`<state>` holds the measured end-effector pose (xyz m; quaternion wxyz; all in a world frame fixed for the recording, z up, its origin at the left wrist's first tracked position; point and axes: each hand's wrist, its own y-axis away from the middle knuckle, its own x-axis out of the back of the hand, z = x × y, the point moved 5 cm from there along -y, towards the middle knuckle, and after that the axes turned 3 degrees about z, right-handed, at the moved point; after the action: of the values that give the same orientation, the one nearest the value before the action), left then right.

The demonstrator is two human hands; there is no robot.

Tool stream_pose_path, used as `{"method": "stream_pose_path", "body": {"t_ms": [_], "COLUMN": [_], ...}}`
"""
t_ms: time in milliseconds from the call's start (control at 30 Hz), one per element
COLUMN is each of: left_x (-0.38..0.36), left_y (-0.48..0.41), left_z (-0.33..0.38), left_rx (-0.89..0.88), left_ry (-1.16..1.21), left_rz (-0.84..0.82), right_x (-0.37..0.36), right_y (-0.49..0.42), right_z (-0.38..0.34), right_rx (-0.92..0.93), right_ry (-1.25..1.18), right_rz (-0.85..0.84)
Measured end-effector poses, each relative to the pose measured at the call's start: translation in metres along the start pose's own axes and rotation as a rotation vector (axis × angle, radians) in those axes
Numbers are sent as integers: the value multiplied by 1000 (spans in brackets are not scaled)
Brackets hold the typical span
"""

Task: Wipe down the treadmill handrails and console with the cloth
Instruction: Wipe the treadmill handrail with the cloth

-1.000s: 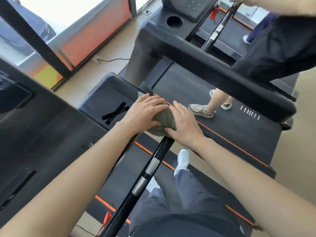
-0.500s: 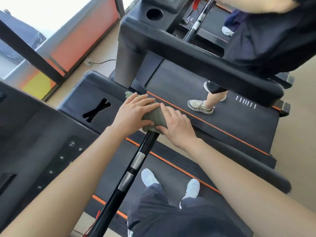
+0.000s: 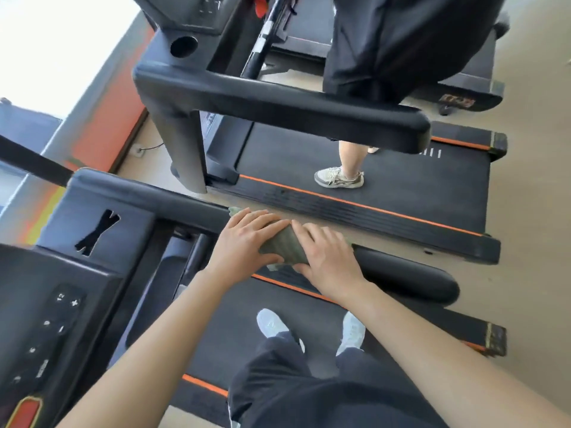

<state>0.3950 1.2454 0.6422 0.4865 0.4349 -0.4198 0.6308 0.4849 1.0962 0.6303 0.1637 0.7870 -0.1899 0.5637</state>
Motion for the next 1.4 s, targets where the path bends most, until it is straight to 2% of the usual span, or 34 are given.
{"method": "stream_pose_path", "body": {"t_ms": [367,567,800,933,1067,1233,1400], "left_x": [-44,-62,-75,-86,-102,-123,-134], "left_y": [-37,-52,-69,-81,-95,-114,-130], "left_z": [126,178,225,253,279,308,311], "left_rx": [-76,-123,-189,-196,-218,-226,-132], "left_ry": [67,73,70,94,63,-61,-107], "left_rz": [-76,-158,-214,-274,-337,-553,-780], "right_x": [17,20,6,-15,-34,-38,-27], "right_y": [101,141,177,198,212,228,246], "right_z": [102,142,182,201,218,236,247], "right_rx": [-97,-172,-256,-391,-523,-656,-735], "right_ry": [-21,-53,-401,-667,-813,-928,-1099], "right_rz": [145,169,221,222,150,56,95]}}
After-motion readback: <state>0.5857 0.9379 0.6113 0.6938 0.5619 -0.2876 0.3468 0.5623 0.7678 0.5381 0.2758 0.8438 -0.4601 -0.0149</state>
